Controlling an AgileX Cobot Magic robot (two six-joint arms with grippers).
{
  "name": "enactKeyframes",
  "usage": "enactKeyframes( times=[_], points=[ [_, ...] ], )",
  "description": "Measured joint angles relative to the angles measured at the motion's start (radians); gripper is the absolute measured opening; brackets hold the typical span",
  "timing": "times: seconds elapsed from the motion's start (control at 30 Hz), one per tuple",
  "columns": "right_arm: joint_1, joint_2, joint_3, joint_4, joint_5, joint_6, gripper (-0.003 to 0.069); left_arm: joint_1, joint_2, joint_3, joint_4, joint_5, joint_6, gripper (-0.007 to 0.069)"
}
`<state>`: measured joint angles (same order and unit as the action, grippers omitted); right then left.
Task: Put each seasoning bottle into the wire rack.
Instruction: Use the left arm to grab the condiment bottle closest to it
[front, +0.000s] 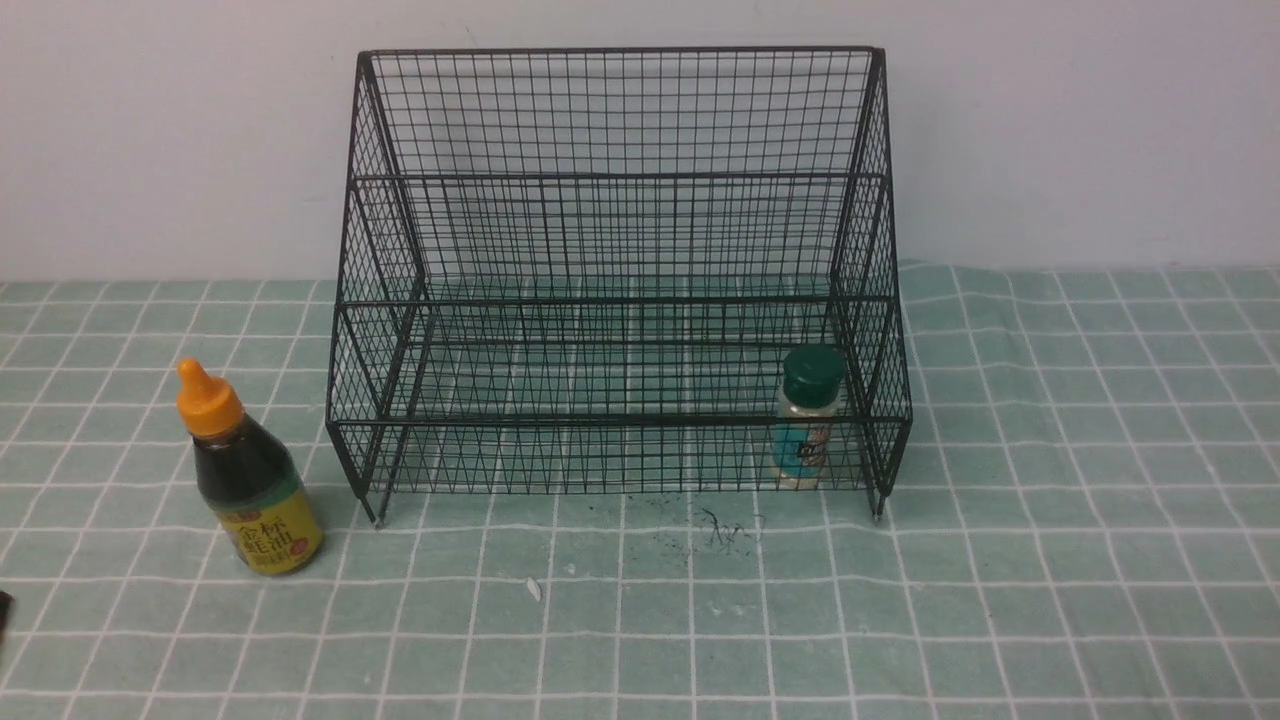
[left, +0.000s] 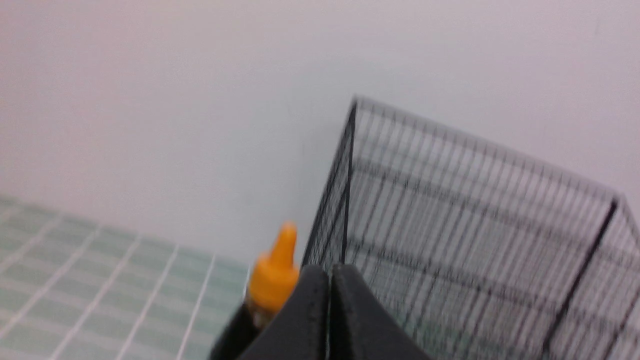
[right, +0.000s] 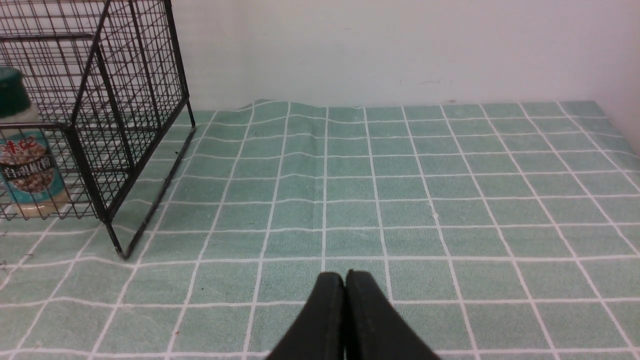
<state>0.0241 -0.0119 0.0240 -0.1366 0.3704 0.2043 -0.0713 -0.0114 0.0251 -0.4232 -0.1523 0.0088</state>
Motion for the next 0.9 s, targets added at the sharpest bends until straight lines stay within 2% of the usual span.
enactKeyframes(
  times=[0.13,0.23,0.27,0.33,0.37,0.53,0.67,0.77,0.9],
  points=[
    [0.0,0.0,0.0,0.0,0.0,0.0,-0.0015,0.0,0.005,-0.119,0.046,-0.046,-0.028,-0.0006],
    [0.0,0.0,0.0,0.001,0.001,0.0,-0.0015,0.0,0.056,-0.239,0.127,0.034,-0.014,-0.0006],
    [0.0,0.0,0.0,0.001,0.001,0.0,-0.0015,0.0,0.136,-0.331,0.192,0.138,-0.009,-0.0006],
    [0.0,0.0,0.0,0.001,0.001,0.0,-0.0015,0.0,0.19,-0.383,0.228,0.21,-0.003,-0.0006],
    [0.0,0.0,-0.001,0.001,0.002,0.0,-0.0015,0.0,0.293,-0.438,0.265,0.287,0.0,-0.0006],
    [0.0,0.0,-0.001,0.002,0.002,0.0,-0.0015,0.0,0.517,-0.546,0.312,0.422,0.005,0.0017],
    [0.0,0.0,-0.001,0.002,0.002,0.0,-0.0015,0.0,0.744,-0.723,0.32,0.695,0.005,0.0057],
    [0.0,0.0,-0.001,0.002,0.003,0.0,-0.0015,0.0,0.915,-0.888,0.338,0.963,0.005,0.0059],
    [0.0,0.0,-0.001,0.002,0.003,0.0,-0.0015,0.0,1.075,-1.07,0.39,1.196,0.005,0.0059]
  ],
)
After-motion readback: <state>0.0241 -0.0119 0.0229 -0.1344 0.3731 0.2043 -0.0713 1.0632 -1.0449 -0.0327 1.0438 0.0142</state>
